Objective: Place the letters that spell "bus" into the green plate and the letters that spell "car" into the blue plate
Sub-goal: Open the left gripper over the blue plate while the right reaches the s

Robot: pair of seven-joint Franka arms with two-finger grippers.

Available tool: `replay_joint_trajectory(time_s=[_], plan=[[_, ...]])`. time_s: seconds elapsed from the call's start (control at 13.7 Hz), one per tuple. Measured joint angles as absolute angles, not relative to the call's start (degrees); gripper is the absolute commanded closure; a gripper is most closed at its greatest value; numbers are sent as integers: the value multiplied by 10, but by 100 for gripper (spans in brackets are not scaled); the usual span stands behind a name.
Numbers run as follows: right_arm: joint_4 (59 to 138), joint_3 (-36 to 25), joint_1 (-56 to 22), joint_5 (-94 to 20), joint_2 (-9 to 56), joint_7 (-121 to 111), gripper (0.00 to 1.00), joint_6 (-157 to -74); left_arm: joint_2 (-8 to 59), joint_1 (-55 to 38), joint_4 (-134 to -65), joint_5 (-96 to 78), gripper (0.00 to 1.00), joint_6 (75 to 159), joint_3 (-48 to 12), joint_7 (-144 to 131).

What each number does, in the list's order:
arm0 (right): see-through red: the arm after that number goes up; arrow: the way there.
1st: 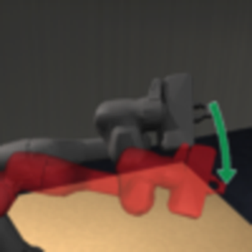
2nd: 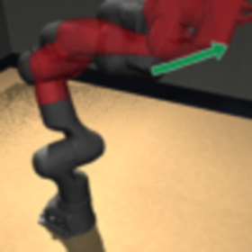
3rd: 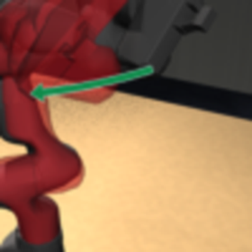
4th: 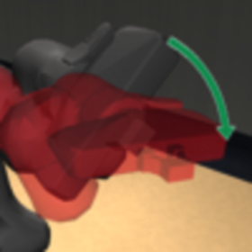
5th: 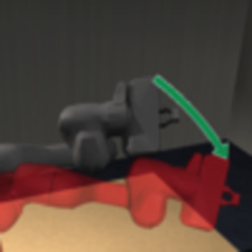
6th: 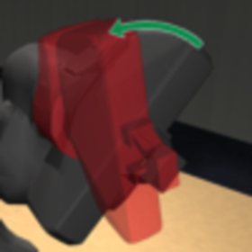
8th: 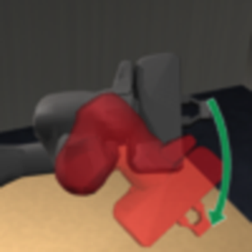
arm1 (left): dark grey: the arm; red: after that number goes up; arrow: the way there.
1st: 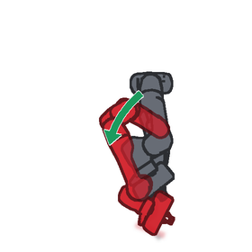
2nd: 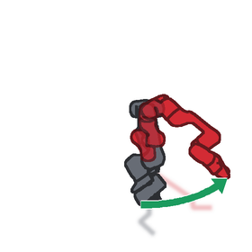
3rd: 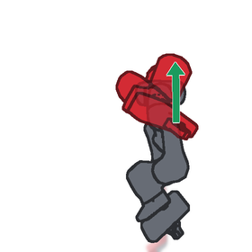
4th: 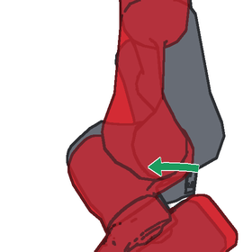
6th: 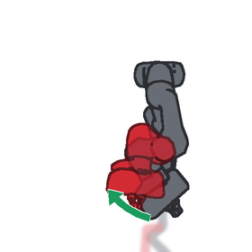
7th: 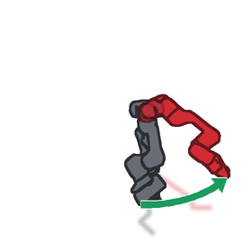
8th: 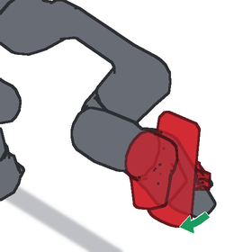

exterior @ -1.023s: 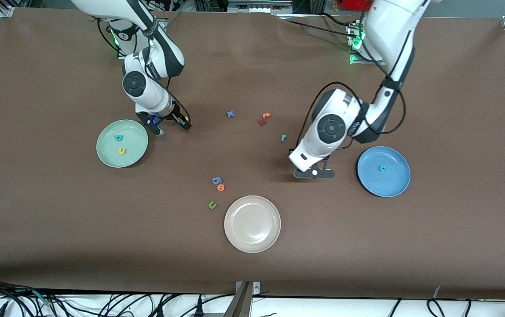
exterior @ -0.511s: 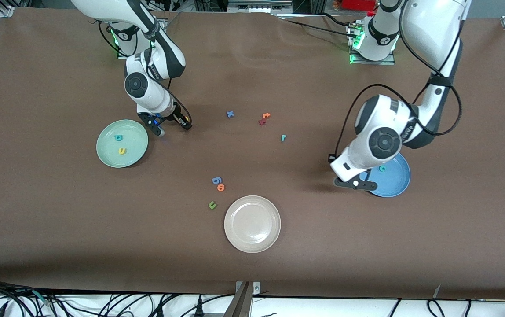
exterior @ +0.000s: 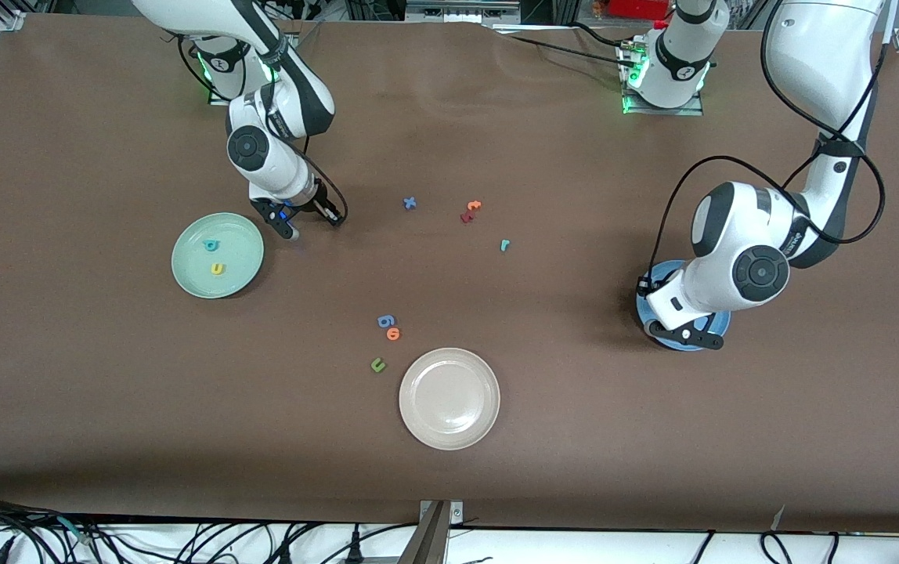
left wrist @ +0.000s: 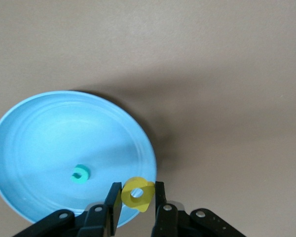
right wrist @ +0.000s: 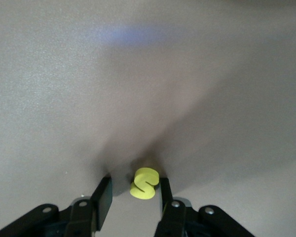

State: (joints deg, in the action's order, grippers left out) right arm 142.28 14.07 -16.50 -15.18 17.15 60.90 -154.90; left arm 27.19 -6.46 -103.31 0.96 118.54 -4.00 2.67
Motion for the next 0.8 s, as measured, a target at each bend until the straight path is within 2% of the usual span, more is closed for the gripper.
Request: replay_joint_trajectory(time_s=[0.15, 0.37, 0.58, 0.66, 0.73, 0.8], plan=[[1423, 141, -165, -152, 171, 608, 49, -1549, 260, -52, -1067, 21, 77, 1229, -40, 44], [1423, 141, -165, -152, 171, 592, 49, -1549, 247, -36, -1144, 21, 77, 1329, -41, 79], [1423, 141, -165, -152, 171, 580, 50, -1550, 246, -16, -1159, 21, 75, 1354, -41, 110], [1423, 141, -165, -152, 171, 577, 51, -1550, 246, -12, -1159, 21, 67, 1356, -41, 116], [1423, 141, -165, -152, 171, 572, 51, -1550, 245, -11, -1159, 21, 52, 1357, -41, 118], [1423, 141, -165, -152, 171, 565, 51, -1550, 244, -10, -1159, 21, 28, 1357, -41, 118]])
